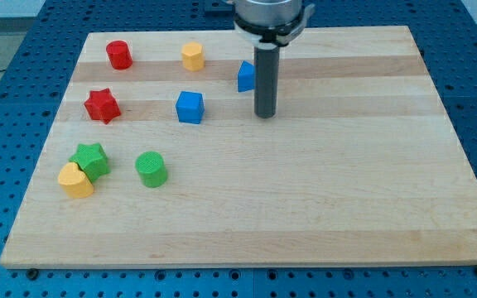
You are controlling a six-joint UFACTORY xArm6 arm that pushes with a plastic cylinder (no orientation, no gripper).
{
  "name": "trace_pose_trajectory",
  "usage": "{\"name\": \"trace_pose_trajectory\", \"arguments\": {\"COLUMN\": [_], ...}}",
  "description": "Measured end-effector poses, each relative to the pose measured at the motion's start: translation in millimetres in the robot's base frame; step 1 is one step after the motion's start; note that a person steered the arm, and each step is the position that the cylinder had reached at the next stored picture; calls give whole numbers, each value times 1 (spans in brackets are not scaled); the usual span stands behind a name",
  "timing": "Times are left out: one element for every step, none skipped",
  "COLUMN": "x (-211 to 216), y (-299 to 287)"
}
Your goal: Move the blue triangle to the top right of the blue cube
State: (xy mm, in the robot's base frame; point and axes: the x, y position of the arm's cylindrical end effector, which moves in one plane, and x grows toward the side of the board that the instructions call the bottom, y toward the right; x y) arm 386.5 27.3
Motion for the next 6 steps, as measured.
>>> {"name": "trace_pose_trajectory", "arguments": {"x": [-20, -42, -64, -82, -82, -82], "y": [6, 23, 19, -5, -67, -55]}}
